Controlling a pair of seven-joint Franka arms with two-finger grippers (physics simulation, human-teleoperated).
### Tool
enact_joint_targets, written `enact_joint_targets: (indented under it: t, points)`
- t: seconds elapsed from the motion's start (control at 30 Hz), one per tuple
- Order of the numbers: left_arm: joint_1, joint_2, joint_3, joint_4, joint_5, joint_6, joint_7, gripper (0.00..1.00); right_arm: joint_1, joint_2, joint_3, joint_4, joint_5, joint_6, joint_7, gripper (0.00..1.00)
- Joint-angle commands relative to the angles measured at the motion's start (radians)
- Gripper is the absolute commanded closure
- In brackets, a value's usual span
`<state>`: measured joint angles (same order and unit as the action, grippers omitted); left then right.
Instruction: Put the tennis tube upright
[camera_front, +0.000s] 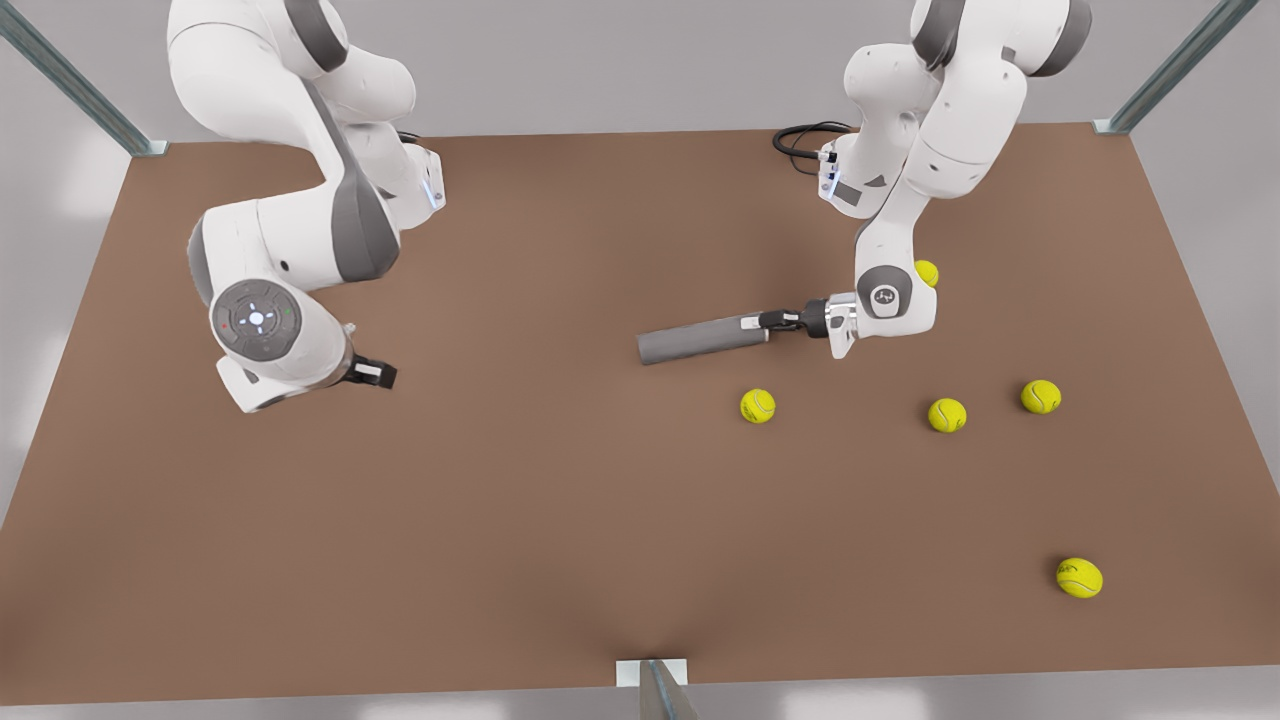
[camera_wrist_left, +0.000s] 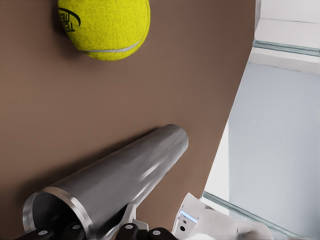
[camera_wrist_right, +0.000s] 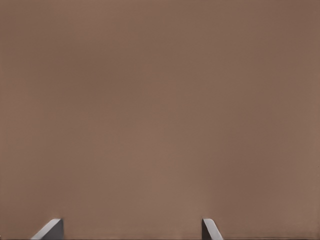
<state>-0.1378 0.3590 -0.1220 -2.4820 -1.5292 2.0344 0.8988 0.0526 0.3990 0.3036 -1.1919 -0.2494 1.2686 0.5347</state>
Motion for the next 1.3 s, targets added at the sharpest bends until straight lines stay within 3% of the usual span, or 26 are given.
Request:
enact_joint_targets:
  t: [0.0,0.8,0.97,1.27]
  points:
    - [0.0,0.0,-0.001,0.0,0.0,0.0,0.0,0.67,0.006,0.0,0.0,0.0,-0.001,0.0,0.001,0.0]
    - [-0.002,-0.078,-0.004,-0.002,0.011,-0.005,-0.012,0.78,-0.06,0.0,-0.001,0.008,-0.036,-0.061,-0.002,0.0]
    - [-0.002,-0.089,-0.004,-0.002,0.024,-0.006,-0.011,0.79,0.085,-0.005,0.002,0.092,-0.024,-0.095,0.002,0.0]
    - [0.0,-0.11,-0.002,0.0,0.082,-0.006,-0.001,0.79,0.01,-0.003,-0.001,0.094,0.047,-0.109,0.001,0.0]
